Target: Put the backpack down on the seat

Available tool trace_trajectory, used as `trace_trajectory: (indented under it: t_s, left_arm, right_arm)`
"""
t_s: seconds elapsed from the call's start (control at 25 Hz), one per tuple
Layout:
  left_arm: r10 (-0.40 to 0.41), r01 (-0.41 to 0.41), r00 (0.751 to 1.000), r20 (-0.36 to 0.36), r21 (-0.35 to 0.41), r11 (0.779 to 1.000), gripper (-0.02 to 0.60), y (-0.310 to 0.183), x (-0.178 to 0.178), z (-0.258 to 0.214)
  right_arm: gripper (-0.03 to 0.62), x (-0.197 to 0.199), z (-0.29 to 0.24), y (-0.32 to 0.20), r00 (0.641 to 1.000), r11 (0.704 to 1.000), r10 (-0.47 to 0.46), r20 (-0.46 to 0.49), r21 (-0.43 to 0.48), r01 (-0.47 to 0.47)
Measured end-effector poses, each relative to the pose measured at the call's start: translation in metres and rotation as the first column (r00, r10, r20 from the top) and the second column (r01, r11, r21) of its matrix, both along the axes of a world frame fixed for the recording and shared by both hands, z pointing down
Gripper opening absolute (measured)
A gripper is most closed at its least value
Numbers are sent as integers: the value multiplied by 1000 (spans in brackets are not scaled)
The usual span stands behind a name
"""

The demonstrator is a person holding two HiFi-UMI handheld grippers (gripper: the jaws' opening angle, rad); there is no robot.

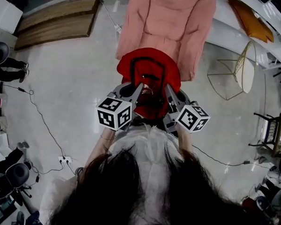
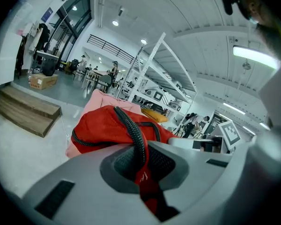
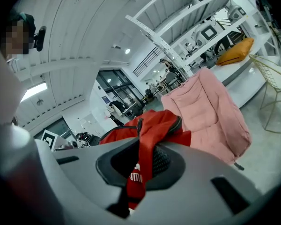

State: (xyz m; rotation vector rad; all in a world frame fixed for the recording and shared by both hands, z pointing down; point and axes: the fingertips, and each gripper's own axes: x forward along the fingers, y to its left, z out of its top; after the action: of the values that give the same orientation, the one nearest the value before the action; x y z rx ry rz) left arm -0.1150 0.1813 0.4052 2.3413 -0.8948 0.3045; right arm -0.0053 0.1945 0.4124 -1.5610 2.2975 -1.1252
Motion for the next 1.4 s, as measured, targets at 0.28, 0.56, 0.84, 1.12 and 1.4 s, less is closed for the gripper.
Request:
trace_trajectory:
  t_s: [0.28, 0.56, 0.84, 1.12, 1.4]
  left_arm:
    - [-82, 83, 996, 19, -40, 996, 40, -47, 30, 8]
    - [-138, 141, 990, 43, -71, 988, 40, -93, 69, 12]
    - [-167, 172, 984, 58, -83, 982, 40, -125, 100, 13]
    - [-152, 160, 985, 87, -91, 983, 40, -145, 117, 18]
    - [-105, 117, 990, 97, -123, 986, 40, -164, 125, 28]
  right_arm:
    - [45, 32, 8, -53, 997, 996, -81, 9, -33, 82]
    - [44, 72, 10, -113, 990, 990, -140, 7, -32, 140]
    - [46, 104, 11, -152, 987, 987, -160, 22, -22, 161]
    - [46, 123, 16, -170, 989, 988, -147, 28, -34, 148]
    - [46, 130, 28, -183, 993, 991, -110, 37, -76, 112]
